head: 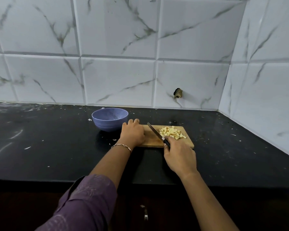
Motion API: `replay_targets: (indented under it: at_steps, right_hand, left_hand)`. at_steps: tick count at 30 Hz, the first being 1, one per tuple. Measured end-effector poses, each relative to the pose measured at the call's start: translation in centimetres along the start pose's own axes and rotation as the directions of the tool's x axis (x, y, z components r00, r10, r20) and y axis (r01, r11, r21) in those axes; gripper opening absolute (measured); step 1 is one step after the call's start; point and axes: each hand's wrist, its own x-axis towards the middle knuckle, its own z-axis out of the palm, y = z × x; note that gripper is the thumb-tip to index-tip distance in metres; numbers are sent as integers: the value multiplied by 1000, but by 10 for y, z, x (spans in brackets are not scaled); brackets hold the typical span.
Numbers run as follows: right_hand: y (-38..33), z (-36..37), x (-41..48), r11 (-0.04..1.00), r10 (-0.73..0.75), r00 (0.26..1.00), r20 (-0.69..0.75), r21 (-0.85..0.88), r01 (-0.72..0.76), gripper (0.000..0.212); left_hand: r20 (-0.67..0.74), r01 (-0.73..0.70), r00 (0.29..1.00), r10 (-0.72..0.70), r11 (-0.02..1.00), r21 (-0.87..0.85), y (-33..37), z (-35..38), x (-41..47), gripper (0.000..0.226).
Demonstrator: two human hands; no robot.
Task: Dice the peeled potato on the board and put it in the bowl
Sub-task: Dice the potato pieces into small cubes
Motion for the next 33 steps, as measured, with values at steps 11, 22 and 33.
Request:
replay_targets:
  at_steps: [11, 22, 33]
  right_hand:
    - [4, 2, 0, 1000, -5, 1000, -26, 6, 5, 24]
    - [4, 2, -1, 999, 30, 998, -52, 42, -28, 28]
    - [2, -4, -10, 999, 29, 999, -44, 46, -27, 38]
  left_hand:
    - [-62, -119, 991, 115, 991, -57, 18, -12, 13, 18]
    - [-65, -36, 998, 15, 942, -332, 24, -20, -4, 21]
    - [-89, 8, 996, -30, 972, -234, 21, 3, -35, 37]
